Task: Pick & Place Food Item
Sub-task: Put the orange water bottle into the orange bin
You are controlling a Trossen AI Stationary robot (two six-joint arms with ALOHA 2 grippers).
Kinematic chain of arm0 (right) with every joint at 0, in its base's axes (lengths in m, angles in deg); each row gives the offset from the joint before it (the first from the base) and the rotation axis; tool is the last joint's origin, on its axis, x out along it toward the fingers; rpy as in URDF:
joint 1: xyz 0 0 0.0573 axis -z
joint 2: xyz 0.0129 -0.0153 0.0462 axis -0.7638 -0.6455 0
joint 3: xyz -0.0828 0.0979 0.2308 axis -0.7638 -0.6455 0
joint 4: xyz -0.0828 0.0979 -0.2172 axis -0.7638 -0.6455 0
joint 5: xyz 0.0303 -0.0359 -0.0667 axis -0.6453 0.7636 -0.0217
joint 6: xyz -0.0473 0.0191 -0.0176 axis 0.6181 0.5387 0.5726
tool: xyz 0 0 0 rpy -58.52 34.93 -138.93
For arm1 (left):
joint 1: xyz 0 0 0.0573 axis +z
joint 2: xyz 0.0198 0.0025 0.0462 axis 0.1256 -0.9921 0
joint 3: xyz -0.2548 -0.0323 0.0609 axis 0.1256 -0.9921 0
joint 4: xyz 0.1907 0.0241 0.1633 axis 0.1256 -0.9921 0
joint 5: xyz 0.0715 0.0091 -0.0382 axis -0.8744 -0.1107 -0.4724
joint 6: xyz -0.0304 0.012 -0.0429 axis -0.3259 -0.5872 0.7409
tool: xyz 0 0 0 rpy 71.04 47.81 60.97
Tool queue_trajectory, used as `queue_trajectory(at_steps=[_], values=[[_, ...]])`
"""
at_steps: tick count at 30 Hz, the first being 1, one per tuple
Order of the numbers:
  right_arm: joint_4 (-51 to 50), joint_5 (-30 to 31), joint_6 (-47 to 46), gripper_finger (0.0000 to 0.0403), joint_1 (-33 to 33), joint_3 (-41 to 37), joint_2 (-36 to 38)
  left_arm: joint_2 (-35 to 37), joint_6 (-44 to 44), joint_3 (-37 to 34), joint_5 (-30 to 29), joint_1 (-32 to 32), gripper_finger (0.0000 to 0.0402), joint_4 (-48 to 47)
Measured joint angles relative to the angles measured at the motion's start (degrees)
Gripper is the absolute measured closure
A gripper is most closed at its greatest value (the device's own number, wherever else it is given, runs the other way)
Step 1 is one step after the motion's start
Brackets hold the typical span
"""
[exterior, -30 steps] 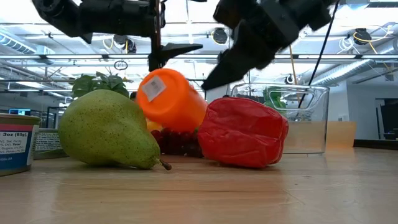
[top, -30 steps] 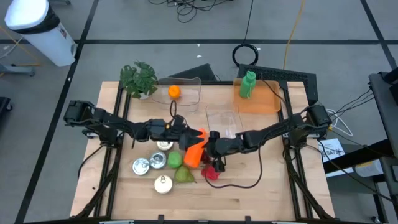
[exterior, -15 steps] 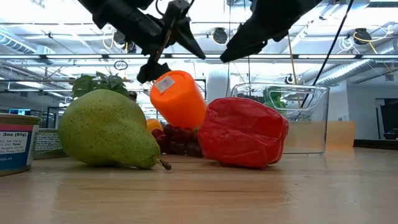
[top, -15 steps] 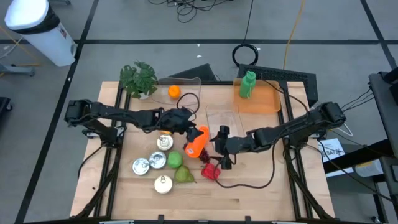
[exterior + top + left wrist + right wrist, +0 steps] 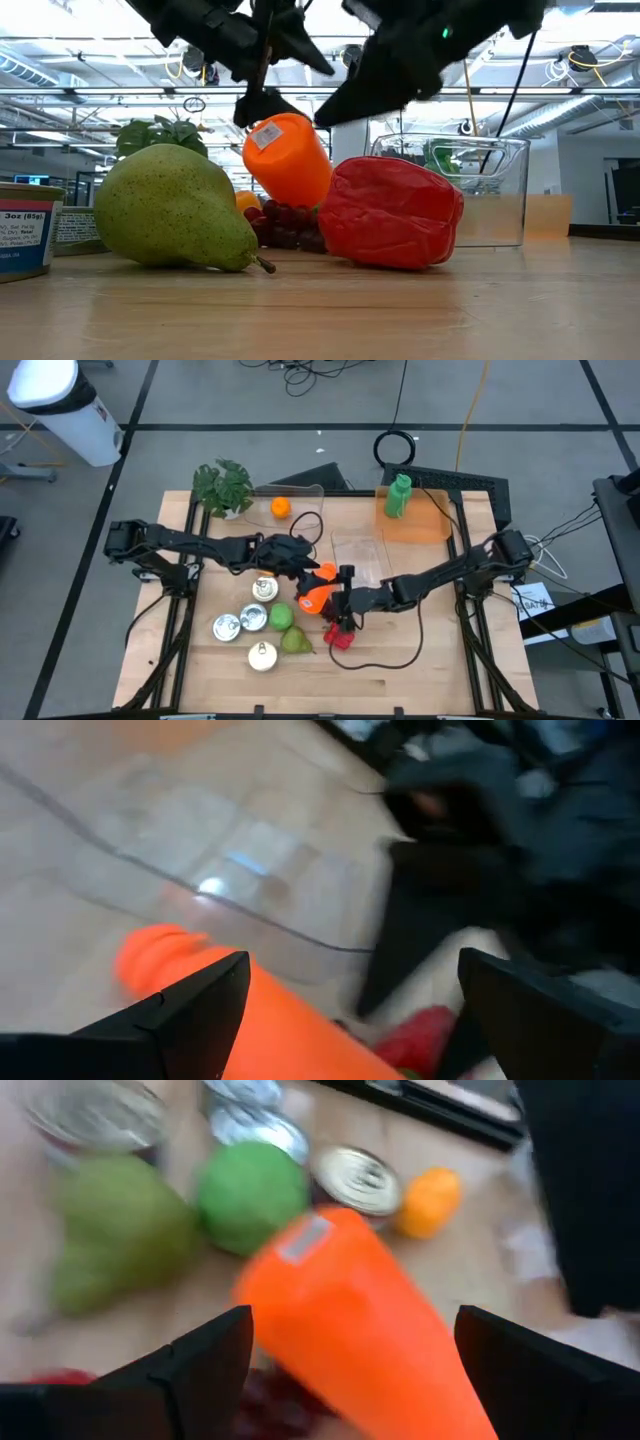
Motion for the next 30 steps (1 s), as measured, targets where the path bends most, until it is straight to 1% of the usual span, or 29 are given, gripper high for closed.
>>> queue_trajectory(at_steps=[2, 4, 6, 8, 12, 16, 22, 30], values=[[-0.32, 2.98, 3.76, 0.0055, 0.07, 0.0, -1.24, 0.32, -0.06, 0.0, 3.83, 0.48, 0.0037, 0.69], [-1.05, 3.51, 6.75, 0.0048, 0.0, -0.01, -2.3, 0.38, -0.6, 0.0, 8.03, 0.96, 0.0037, 1.87], [-0.65, 1.0, 7.84, 0.0047, -0.06, -0.02, -3.13, 0.38, -1.03, 0.0, 11.78, 1.27, 0.0037, 2.83], [1.29, -1.83, 7.93, 0.0046, 0.32, 0.03, -4.26, 0.38, -0.96, 0.0, 13.84, 1.55, 0.0037, 3.94], [7.3, -2.92, 8.96, 0.0046, 2.21, 0.07, -7.53, 0.38, -1.08, -0.02, 14.52, 1.55, 0.0037, 5.1], [12.68, -0.05, 9.66, 0.0051, 3.63, 0.14, -9.99, 0.4, -0.7, -0.11, 13.94, 1.66, 0.0037, 5.37], [12.77, 1.45, 11.6, 0.0074, 4.38, 0.17, -10.43, 0.38, -0.69, -0.15, 13.63, 1.68, 0.0037, 5.38], [13.53, 1.12, 12.11, 0.0122, 4.28, 0.12, -10.55, 0.52, -0.67, -0.15, 15.08, 1.59, 0.0037, 4.12]])
